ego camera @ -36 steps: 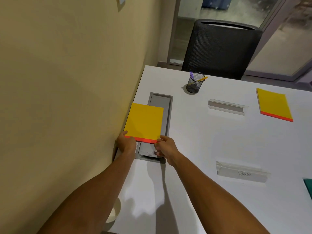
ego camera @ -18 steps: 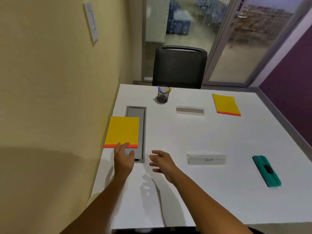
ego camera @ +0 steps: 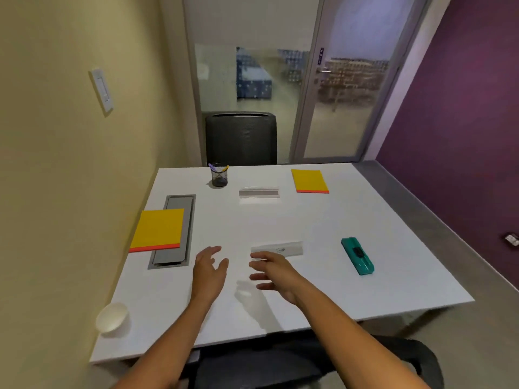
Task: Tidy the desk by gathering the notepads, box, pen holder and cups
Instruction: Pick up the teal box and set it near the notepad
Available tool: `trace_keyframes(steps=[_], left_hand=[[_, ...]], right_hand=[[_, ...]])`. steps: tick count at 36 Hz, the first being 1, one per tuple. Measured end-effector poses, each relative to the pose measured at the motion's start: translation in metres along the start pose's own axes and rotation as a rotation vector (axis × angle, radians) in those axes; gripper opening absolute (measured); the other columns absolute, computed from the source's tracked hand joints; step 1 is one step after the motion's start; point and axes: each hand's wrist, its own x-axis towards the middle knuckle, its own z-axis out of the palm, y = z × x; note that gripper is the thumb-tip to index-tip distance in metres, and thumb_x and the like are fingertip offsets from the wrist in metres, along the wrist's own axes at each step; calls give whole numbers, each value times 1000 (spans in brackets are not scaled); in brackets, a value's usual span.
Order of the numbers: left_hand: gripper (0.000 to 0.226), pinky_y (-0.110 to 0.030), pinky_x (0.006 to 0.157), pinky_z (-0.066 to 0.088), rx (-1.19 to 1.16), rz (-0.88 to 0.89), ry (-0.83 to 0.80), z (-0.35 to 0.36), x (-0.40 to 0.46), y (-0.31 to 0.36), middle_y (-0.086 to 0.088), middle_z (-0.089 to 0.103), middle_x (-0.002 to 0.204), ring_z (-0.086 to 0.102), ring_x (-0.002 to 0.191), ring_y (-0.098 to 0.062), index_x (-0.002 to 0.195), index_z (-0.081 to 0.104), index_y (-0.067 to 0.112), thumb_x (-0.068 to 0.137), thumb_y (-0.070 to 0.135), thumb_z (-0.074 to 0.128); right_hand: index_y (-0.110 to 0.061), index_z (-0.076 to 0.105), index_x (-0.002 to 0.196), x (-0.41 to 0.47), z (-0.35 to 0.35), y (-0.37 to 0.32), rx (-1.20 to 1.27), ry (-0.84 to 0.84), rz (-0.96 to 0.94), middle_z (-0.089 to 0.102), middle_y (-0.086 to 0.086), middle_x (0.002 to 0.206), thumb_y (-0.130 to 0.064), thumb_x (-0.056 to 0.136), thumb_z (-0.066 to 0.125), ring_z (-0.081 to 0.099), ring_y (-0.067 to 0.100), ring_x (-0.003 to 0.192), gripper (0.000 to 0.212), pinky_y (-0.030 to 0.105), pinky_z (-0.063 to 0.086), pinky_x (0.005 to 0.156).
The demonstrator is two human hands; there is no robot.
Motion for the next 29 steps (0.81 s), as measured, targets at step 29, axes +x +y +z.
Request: trace_keyframes(steps=[29], left_hand=[[72, -39, 121, 26, 534, 295, -597, 182, -39, 44, -3, 26, 163, 28, 148, -23, 156, 21, 19, 98, 41, 56]], right_hand=[[-18, 27, 159, -67, -201, 72, -524, 599, -31, 36, 9, 160, -28, 99, 62, 40, 25, 144, 70, 34, 35, 116]])
